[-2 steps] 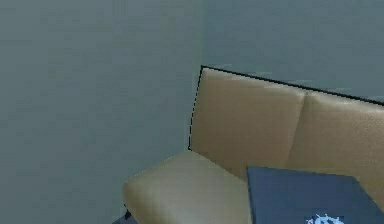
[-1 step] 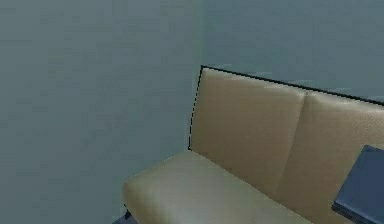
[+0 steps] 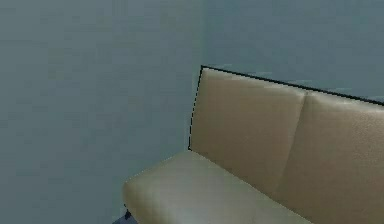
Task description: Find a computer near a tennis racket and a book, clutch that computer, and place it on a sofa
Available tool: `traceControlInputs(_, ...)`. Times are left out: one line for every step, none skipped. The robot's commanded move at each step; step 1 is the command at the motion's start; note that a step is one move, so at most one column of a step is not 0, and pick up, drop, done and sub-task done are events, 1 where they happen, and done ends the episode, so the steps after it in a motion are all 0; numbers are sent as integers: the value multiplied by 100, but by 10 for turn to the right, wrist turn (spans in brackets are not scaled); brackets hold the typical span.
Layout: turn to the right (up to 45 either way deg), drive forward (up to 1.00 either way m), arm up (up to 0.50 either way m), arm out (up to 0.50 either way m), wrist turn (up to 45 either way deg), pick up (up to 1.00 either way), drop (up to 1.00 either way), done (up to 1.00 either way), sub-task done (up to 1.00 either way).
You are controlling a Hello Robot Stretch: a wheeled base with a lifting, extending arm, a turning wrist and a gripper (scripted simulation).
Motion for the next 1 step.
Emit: traceControlInputs(0, 0, -32, 0, 0, 0, 0, 0, 0)
